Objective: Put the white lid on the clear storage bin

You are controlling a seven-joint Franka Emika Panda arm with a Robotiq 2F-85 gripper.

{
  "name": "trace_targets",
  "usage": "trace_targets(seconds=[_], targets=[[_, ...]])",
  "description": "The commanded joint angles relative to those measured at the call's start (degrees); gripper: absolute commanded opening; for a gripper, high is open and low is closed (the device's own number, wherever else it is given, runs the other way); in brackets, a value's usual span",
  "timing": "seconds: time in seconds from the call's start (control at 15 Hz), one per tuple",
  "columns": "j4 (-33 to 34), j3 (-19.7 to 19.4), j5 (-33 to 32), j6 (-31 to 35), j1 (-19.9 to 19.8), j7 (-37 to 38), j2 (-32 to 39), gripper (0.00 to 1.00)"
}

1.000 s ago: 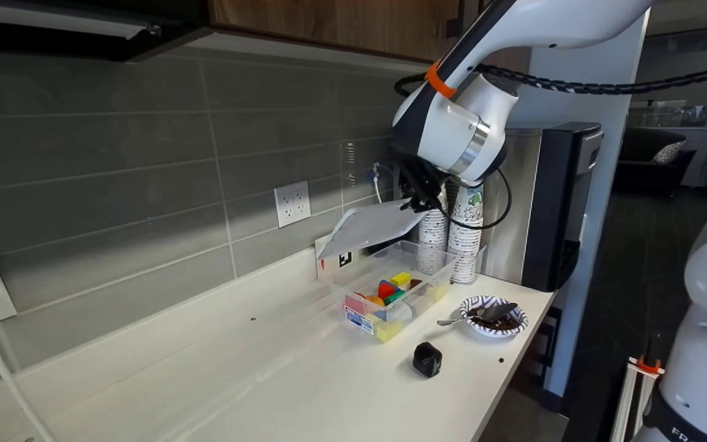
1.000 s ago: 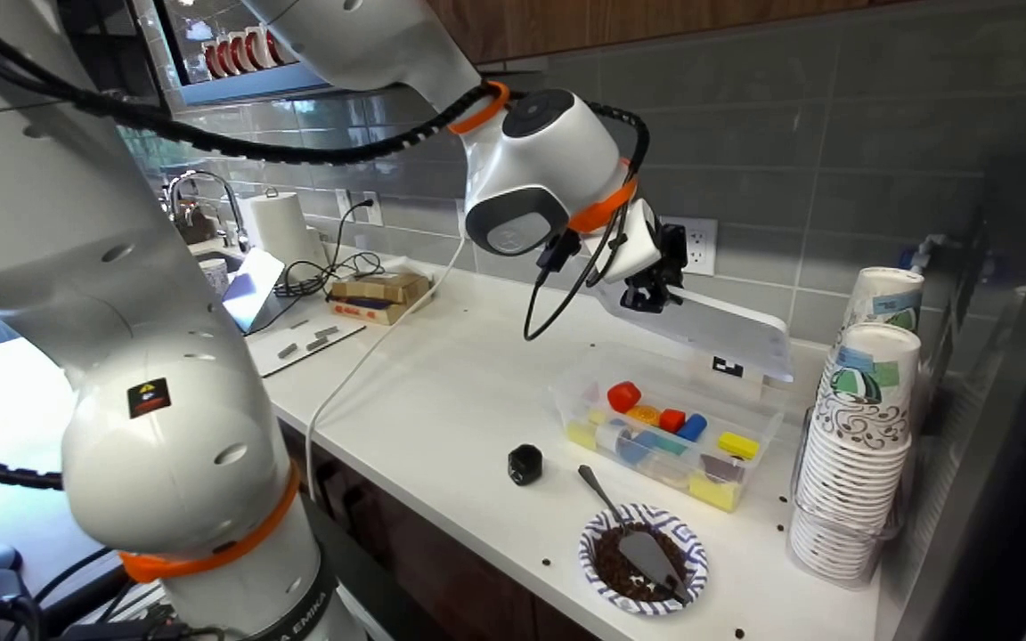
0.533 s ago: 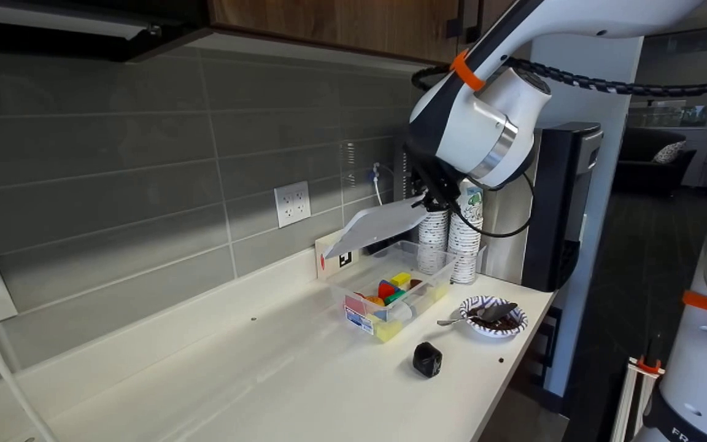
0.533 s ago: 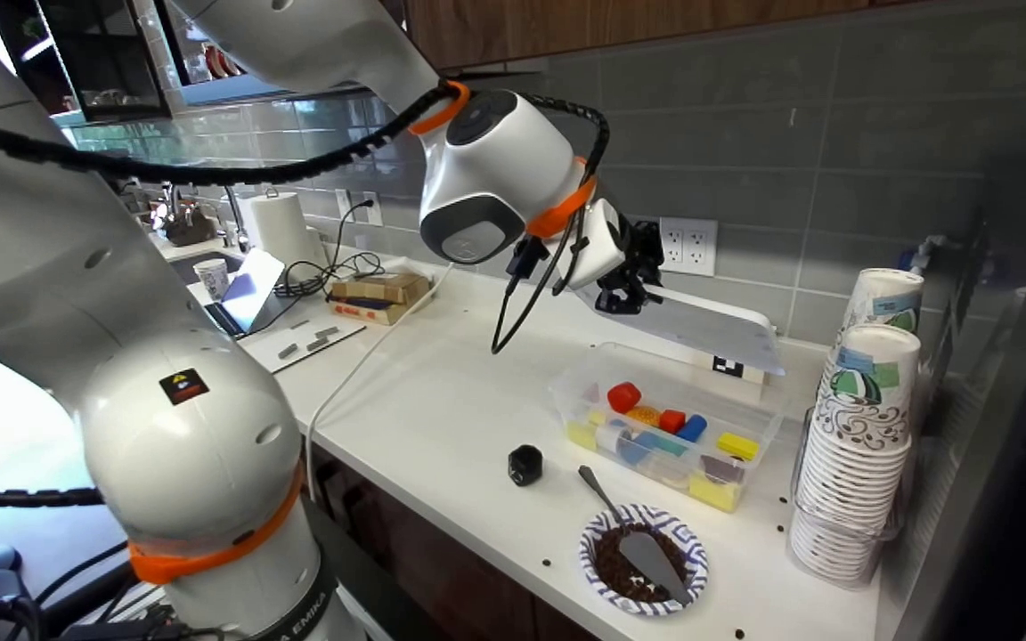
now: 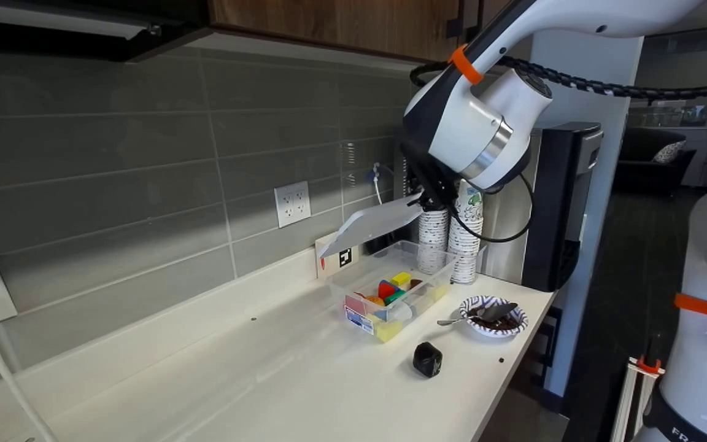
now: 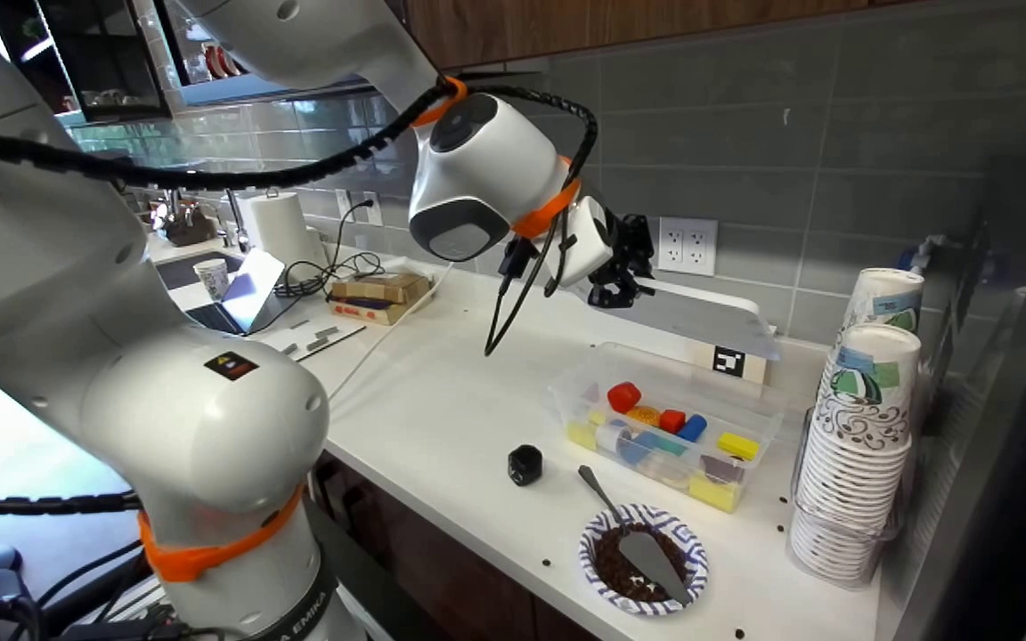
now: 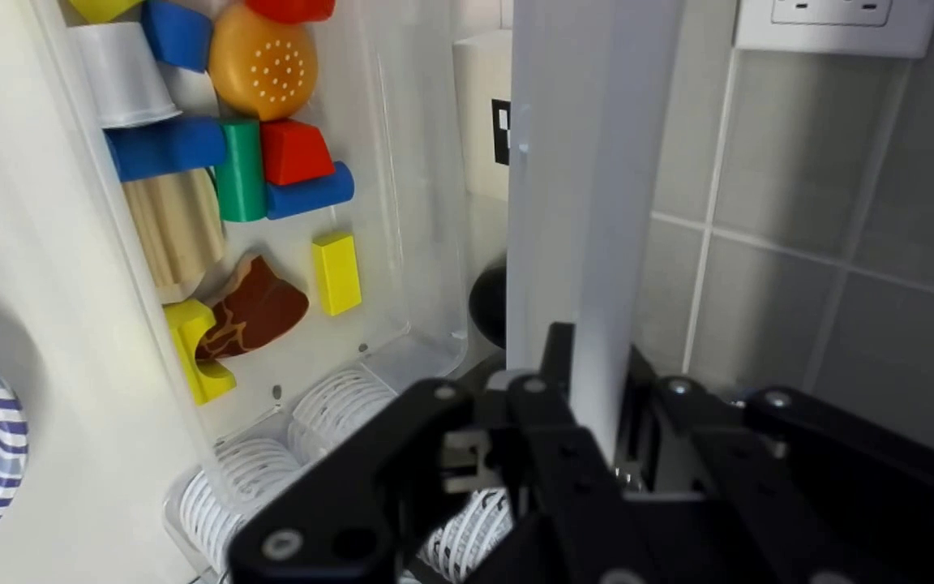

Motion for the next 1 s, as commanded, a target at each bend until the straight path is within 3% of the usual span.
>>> trace_targets(seconds=[0.0, 0.93], targets=[[0.0, -5.3, 2.3, 2.2, 5.9, -3.0, -0.2, 0.03], [-0.1, -26.4, -1.4, 8.9, 27.2, -1.8, 2.1, 0.03]])
